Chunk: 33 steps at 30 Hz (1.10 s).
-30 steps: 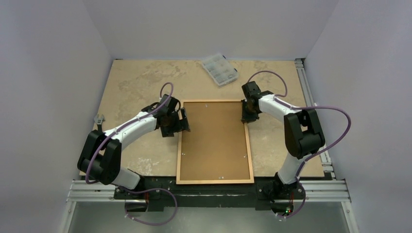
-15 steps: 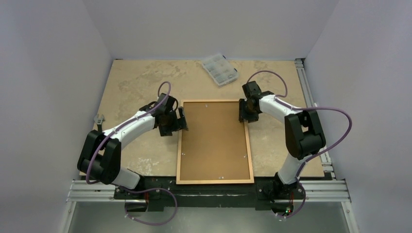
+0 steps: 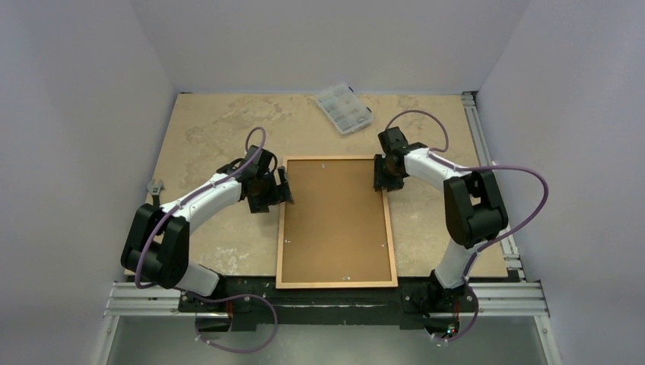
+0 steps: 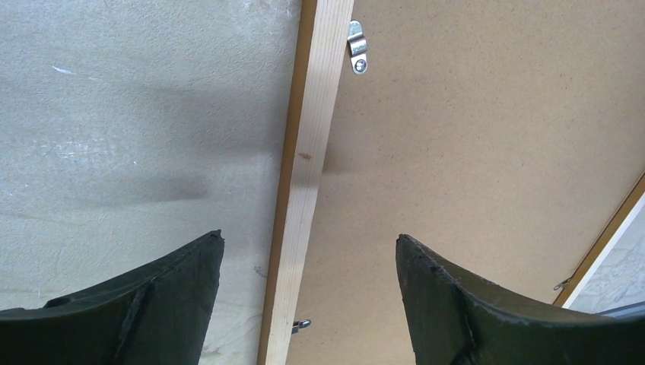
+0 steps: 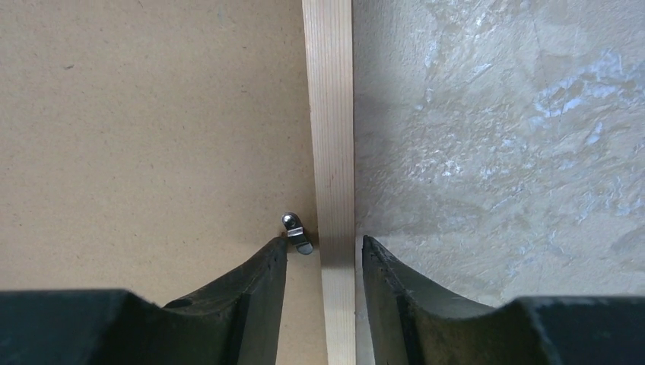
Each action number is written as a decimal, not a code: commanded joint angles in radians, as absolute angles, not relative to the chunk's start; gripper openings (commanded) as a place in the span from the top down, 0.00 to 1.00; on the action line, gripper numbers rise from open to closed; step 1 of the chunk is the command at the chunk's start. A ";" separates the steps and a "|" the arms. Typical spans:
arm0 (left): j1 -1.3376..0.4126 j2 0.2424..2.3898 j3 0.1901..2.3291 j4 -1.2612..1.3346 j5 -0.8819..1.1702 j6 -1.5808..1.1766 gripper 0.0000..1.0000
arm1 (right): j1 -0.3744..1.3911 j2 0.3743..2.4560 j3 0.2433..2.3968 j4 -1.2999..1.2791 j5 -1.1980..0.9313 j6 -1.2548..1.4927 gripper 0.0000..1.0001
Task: Put the photo into the frame
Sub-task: Install the photo frame at the center of the board.
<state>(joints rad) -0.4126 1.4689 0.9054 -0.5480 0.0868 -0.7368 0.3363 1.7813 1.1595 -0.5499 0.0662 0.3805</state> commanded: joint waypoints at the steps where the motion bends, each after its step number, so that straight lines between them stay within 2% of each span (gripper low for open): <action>1: -0.405 1.471 0.924 -0.534 0.106 -0.715 0.19 | 0.335 1.806 1.188 -0.525 0.118 0.377 0.61; 5: -0.405 1.473 0.919 -0.529 0.106 -0.713 0.20 | 0.335 1.821 1.191 -0.517 0.125 0.385 0.63; 11: -0.405 1.473 0.917 -0.525 0.112 -0.711 0.23 | 0.335 1.834 1.202 -0.528 0.163 0.392 0.93; 13: -0.405 1.474 0.919 -0.527 0.110 -0.709 0.23 | 0.335 1.831 1.200 -0.531 0.181 0.392 1.00; 18: -0.403 1.472 0.924 -0.532 0.106 -0.711 0.22 | 0.335 1.813 1.193 -0.531 0.132 0.384 0.99; 19: -0.402 1.471 0.926 -0.536 0.102 -0.710 0.21 | 0.335 1.804 1.191 -0.533 0.113 0.384 0.97; 23: -0.390 1.464 0.935 -0.546 0.097 -0.712 0.18 | 0.336 1.741 1.171 -0.537 0.035 0.384 0.54; 26: -0.380 1.470 0.951 -0.549 0.097 -0.707 0.18 | 0.336 1.689 1.144 -0.535 -0.002 0.393 0.31; 29: -0.378 1.497 0.982 -0.558 0.088 -0.700 0.18 | 0.334 1.660 1.106 -0.521 -0.054 0.405 0.20; 33: -0.378 1.547 1.033 -0.580 0.063 -0.691 0.20 | 0.334 1.642 1.054 -0.495 -0.106 0.418 0.18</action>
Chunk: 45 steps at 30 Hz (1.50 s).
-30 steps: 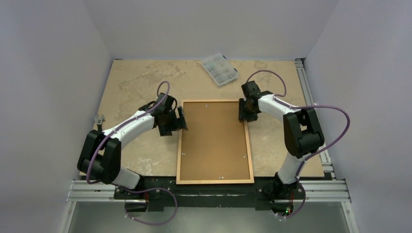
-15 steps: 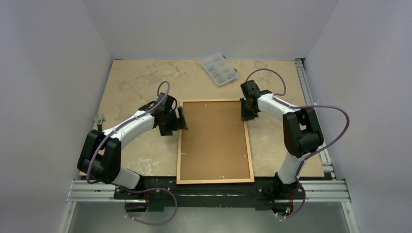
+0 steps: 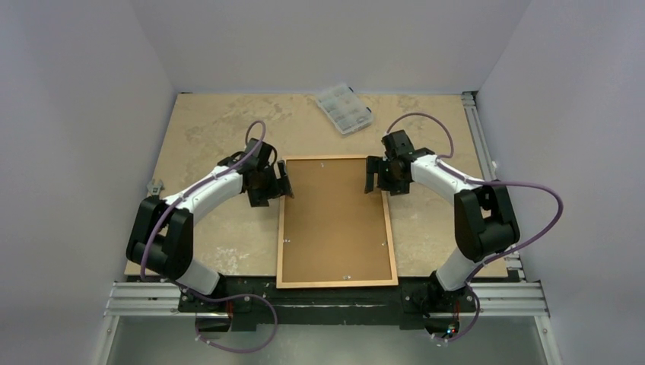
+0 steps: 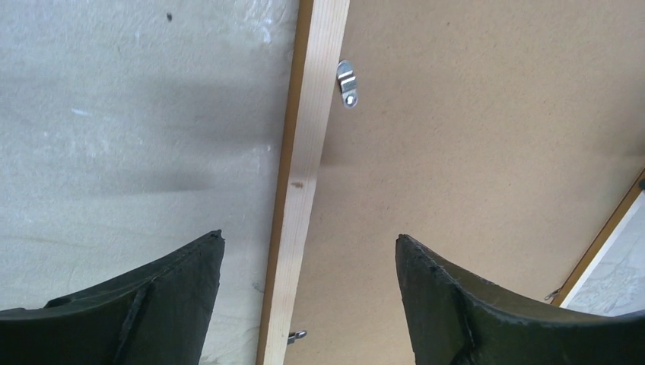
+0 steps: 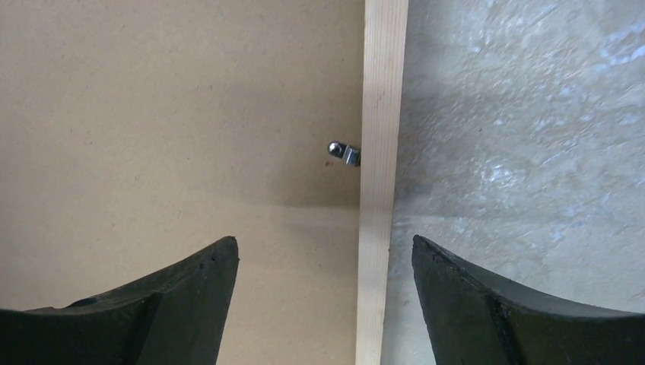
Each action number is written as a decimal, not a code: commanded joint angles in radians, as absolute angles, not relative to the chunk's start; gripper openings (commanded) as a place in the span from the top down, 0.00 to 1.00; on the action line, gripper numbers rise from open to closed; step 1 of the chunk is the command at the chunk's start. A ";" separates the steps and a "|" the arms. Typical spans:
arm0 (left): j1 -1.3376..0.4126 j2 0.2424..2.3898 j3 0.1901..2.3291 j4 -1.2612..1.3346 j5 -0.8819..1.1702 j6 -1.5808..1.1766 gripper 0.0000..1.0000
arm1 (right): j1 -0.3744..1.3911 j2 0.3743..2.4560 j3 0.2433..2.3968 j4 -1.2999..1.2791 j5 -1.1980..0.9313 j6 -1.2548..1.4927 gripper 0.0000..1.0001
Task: Put the photo into the frame
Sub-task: Install the photo frame at the center of the board.
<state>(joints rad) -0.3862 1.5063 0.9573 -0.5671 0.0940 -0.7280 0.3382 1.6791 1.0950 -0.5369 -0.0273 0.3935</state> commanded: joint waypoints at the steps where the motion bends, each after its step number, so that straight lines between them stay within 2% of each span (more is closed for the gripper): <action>1: -0.379 1.562 1.048 -0.586 0.052 -0.690 0.20 | 0.333 1.641 1.044 -0.489 -0.116 0.419 0.18; 15: -0.390 1.765 1.250 -0.654 -0.063 -0.675 0.31 | 0.333 1.657 1.005 -0.459 -0.150 0.423 0.18; 20: -0.413 1.832 1.300 -0.679 -0.118 -0.683 0.38 | 0.332 1.661 1.006 -0.457 -0.157 0.422 0.18; 30: -0.455 1.935 1.357 -0.710 -0.167 -0.700 0.41 | 0.332 1.666 1.002 -0.453 -0.168 0.422 0.18; 34: -0.456 1.939 1.340 -0.694 -0.167 -0.708 0.54 | 0.333 1.667 1.000 -0.453 -0.170 0.420 0.19; 41: -0.454 1.952 1.337 -0.677 -0.140 -0.712 0.94 | 0.333 1.668 0.994 -0.449 -0.177 0.417 0.19; 43: -0.454 1.951 1.333 -0.669 -0.131 -0.712 1.00 | 0.333 1.667 0.993 -0.449 -0.176 0.418 0.19; 45: -0.454 1.940 1.325 -0.661 -0.119 -0.710 1.00 | 0.333 1.666 0.992 -0.449 -0.175 0.416 0.19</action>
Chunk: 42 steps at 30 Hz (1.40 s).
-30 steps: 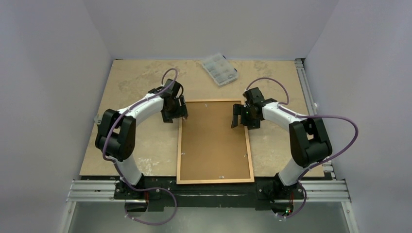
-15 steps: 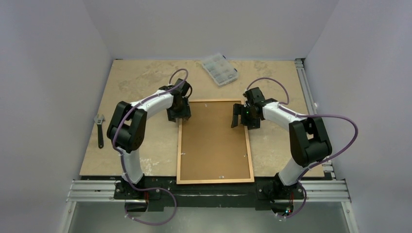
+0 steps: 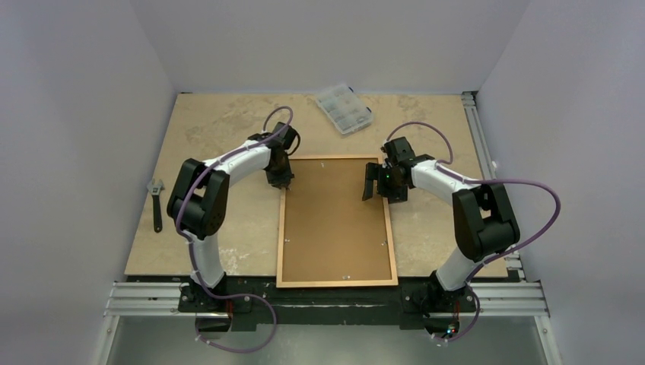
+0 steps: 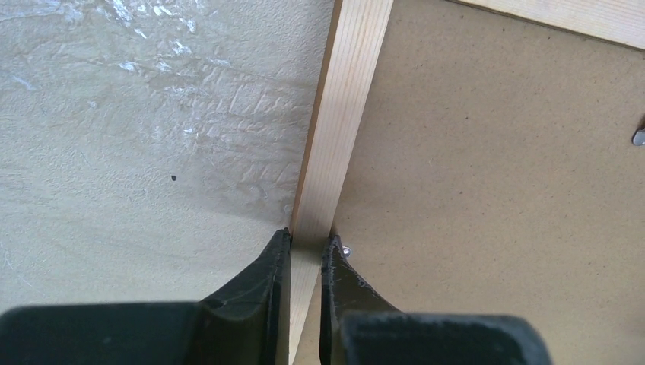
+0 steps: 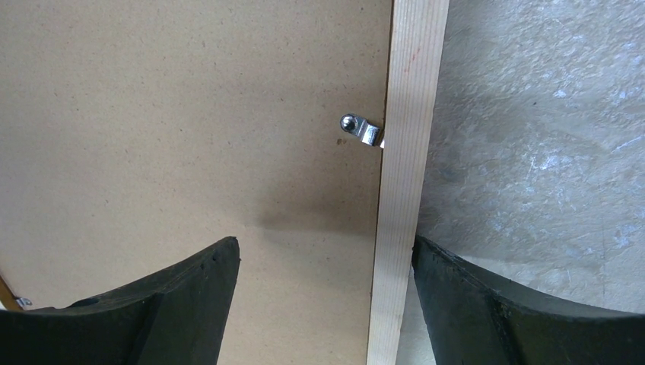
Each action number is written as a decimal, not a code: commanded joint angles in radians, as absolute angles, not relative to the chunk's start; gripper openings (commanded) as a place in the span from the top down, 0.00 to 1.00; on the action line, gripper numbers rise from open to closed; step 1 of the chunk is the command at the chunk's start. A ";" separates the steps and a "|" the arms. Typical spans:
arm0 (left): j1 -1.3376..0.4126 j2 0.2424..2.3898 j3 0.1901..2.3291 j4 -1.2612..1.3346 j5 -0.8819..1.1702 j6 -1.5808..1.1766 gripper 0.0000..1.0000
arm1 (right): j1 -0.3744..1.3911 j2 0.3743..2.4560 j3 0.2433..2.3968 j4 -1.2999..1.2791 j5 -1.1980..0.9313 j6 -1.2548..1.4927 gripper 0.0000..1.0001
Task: Put the photo into the frame
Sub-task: Install the photo frame at the center of the board, then adjust the photo frame at the center of the board.
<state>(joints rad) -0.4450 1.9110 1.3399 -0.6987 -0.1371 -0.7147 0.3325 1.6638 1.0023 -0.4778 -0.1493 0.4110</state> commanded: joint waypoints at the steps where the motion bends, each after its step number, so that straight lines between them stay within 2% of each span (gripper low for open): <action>1: -0.454 1.931 1.320 -0.655 -0.113 -0.711 1.00 | 0.332 1.666 0.992 -0.451 -0.175 0.417 0.19; 3: -0.454 1.902 1.306 -0.642 -0.094 -0.710 0.99 | 0.332 1.664 0.991 -0.451 -0.177 0.417 0.19; 5: -0.451 1.863 1.294 -0.632 -0.064 -0.709 0.88 | 0.333 1.659 0.989 -0.453 -0.179 0.416 0.19; 6: -0.450 1.838 1.287 -0.628 -0.049 -0.711 0.81 | 0.332 1.654 0.989 -0.455 -0.179 0.417 0.19; 10: -0.441 1.726 1.222 -0.615 0.029 -0.736 0.40 | 0.333 1.634 0.982 -0.465 -0.181 0.416 0.18; 12: -0.441 1.671 1.175 -0.610 0.048 -0.755 0.28 | 0.333 1.622 0.971 -0.467 -0.185 0.415 0.18; 13: -0.442 1.645 1.145 -0.604 0.058 -0.763 0.26 | 0.333 1.618 0.965 -0.472 -0.186 0.414 0.18; 22: -0.468 1.462 0.812 -0.477 0.139 -0.864 0.24 | 0.337 1.537 0.858 -0.506 -0.177 0.428 0.18; 26: -0.474 1.468 0.783 -0.407 0.202 -0.875 0.24 | 0.359 1.488 0.800 -0.520 -0.200 0.445 0.19; 34: -0.475 1.643 1.023 -0.460 0.279 -0.833 0.24 | 0.559 1.414 0.703 -0.512 -0.201 0.569 0.20; 38: -0.479 1.756 1.210 -0.551 0.277 -0.792 0.24 | 0.645 1.352 0.645 -0.491 -0.215 0.640 0.20; 39: -0.494 1.837 1.337 -0.618 0.281 -0.769 0.25 | 0.692 1.302 0.617 -0.478 -0.223 0.683 0.20; 42: -0.524 1.925 1.484 -0.675 0.284 -0.748 0.25 | 0.752 1.258 0.606 -0.464 -0.225 0.736 0.21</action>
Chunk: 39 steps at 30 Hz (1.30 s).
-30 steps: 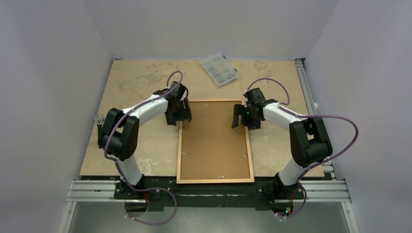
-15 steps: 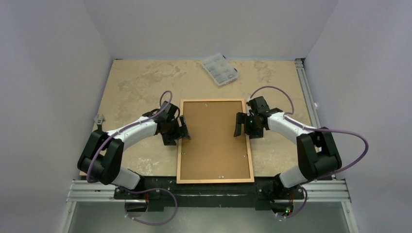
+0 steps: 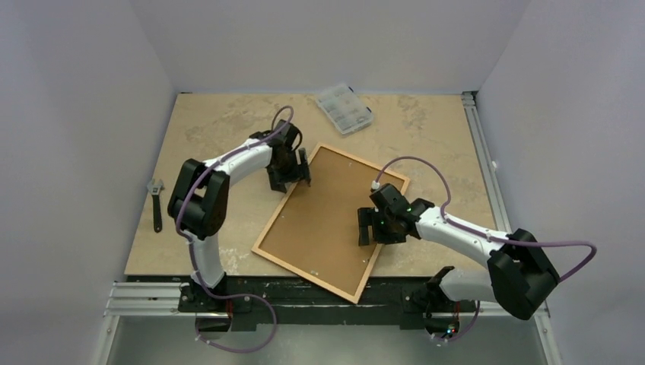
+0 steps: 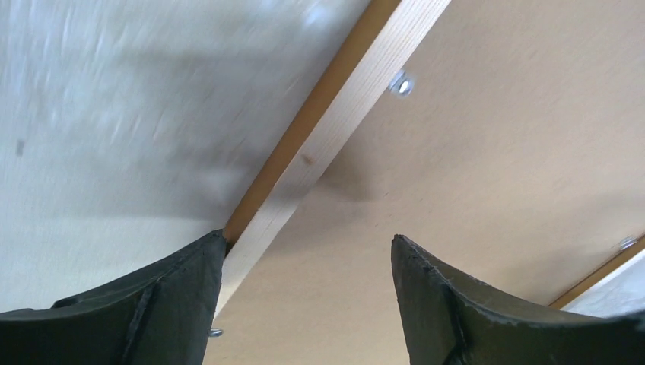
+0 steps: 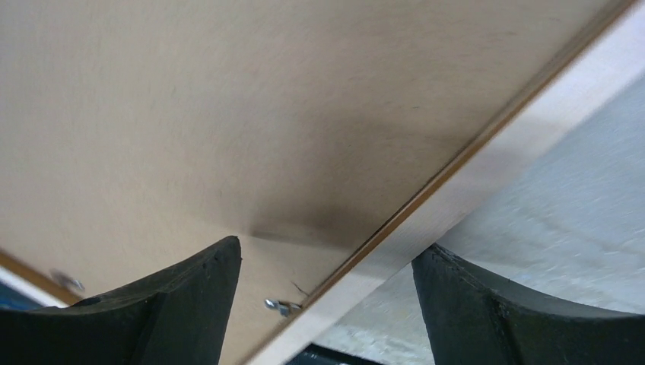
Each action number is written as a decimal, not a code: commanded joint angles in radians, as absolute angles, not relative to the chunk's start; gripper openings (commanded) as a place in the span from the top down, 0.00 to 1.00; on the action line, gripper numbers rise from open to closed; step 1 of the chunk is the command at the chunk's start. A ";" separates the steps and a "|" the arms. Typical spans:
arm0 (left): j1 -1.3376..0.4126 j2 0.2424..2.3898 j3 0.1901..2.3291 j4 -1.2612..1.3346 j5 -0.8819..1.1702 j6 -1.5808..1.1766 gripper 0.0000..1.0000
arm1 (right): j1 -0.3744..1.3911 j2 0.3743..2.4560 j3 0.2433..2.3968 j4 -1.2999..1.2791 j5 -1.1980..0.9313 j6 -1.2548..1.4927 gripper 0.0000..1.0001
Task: Put the photo into the frame
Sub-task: Adjust the photo frame at the center of the board.
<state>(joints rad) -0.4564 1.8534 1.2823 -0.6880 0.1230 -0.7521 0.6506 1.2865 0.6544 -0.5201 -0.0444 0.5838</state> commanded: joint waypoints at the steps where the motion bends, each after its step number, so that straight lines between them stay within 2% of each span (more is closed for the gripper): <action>1: -0.537 1.953 1.530 -0.693 0.283 -0.744 0.25 | 0.775 1.250 0.606 -0.457 -0.226 0.752 0.21; 5: -0.579 2.012 1.657 -0.768 0.239 -0.723 0.25 | 0.859 1.241 0.615 -0.419 -0.233 0.803 0.20; 8: -0.593 1.949 1.623 -0.794 0.160 -0.721 0.24 | 0.908 1.240 0.632 -0.414 -0.228 0.816 0.19; 17: -0.595 1.427 1.174 -0.821 -0.059 -0.835 0.24 | 0.925 1.160 0.699 -0.445 -0.266 0.748 0.18; 23: -0.595 1.170 0.857 -0.870 -0.100 -1.035 0.27 | 0.922 1.163 0.729 -0.415 -0.318 0.762 0.18; 26: -0.595 1.085 0.709 -0.796 -0.085 -1.120 0.30 | 0.921 1.174 0.753 -0.418 -0.313 0.763 0.19; 29: -0.595 1.077 0.629 -0.705 -0.076 -1.154 0.32 | 0.916 1.180 0.771 -0.417 -0.313 0.764 0.19; 34: -0.594 1.151 0.635 -0.677 -0.084 -1.148 0.39 | 0.869 1.175 0.791 -0.425 -0.312 0.754 0.19; 39: -0.595 1.246 0.665 -0.645 -0.094 -1.101 0.54 | 0.736 1.174 0.787 -0.418 -0.394 0.717 0.19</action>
<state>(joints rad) -0.5957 1.1885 0.6174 -0.7071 -0.0689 -1.1156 0.8242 1.1843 0.7528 -0.4393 -0.3180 0.7582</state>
